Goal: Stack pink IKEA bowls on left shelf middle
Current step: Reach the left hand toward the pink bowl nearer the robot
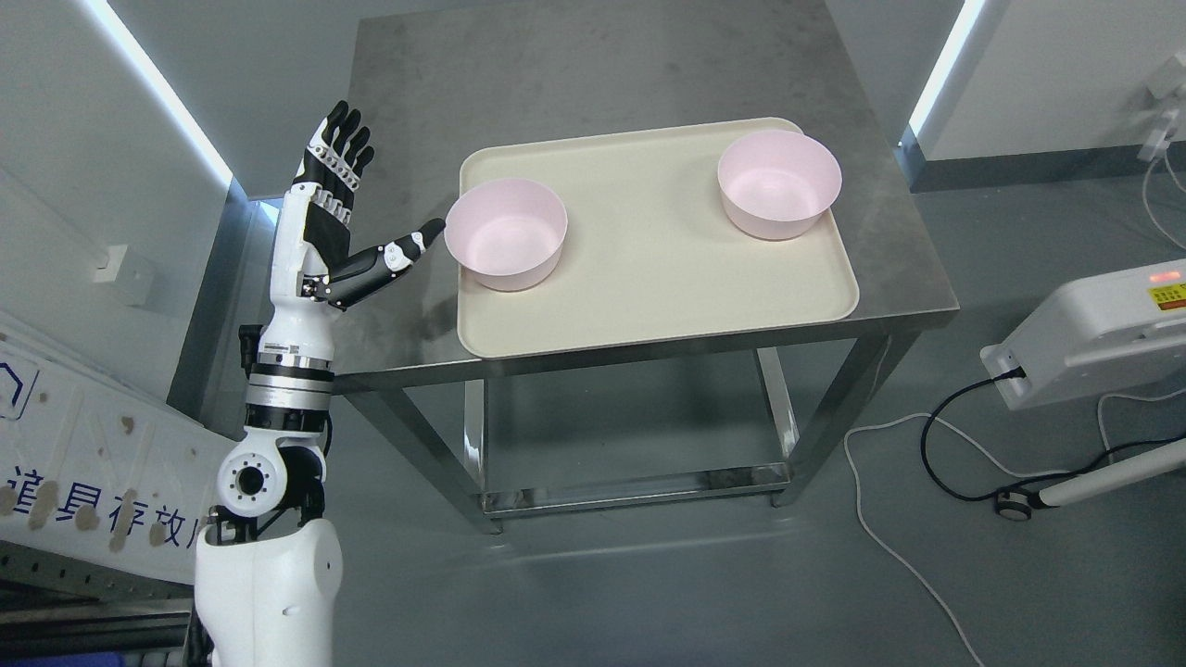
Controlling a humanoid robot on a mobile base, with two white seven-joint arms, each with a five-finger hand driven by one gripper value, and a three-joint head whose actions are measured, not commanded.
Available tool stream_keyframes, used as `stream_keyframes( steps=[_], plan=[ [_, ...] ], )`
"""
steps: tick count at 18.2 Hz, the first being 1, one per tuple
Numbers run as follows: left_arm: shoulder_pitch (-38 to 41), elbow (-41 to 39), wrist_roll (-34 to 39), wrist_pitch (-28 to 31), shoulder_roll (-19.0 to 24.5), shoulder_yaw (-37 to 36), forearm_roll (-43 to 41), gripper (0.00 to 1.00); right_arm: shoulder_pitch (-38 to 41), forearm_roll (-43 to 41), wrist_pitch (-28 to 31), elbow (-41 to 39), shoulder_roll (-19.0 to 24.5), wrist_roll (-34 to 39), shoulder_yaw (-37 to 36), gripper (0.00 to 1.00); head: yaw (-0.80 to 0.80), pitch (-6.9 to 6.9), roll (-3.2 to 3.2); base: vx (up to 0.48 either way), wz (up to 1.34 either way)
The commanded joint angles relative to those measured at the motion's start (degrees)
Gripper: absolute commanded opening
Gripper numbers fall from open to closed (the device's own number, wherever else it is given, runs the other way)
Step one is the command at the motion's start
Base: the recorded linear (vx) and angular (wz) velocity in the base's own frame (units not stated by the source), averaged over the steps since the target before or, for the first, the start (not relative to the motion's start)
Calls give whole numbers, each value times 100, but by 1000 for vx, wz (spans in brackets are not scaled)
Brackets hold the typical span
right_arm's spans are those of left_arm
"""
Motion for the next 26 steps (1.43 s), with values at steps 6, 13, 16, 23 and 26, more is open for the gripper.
stream_keyframes(
  steps=[6, 13, 16, 23, 26],
  plan=[
    [-124, 124, -50, 135, 710, -69, -1, 100, -2, 0, -3, 0, -100, -1, 0, 100, 0, 0, 0, 0, 0],
    [-870, 432, -1577, 817, 2002, -973, -36, 98, -2, 0, -3, 0, -100, -1, 0, 100, 0, 0, 0, 0, 0],
    [-1511, 502, -1799, 1776, 2101, -1448, -220, 96, -2, 0, -3, 0, -100, -1, 0, 100, 0, 0, 0, 0, 0],
    [-2663, 1934, -2149, 1893, 1890, -2468, -1503, 96, -2, 0, -3, 0, -100, -1, 0, 100, 0, 0, 0, 0, 0],
    [-2726, 2181, -2388, 1893, 1715, -2574, -1925, 93, 7, -9, -3, 0, -100, -1, 0, 100, 0, 0, 0, 0, 0]
  ],
)
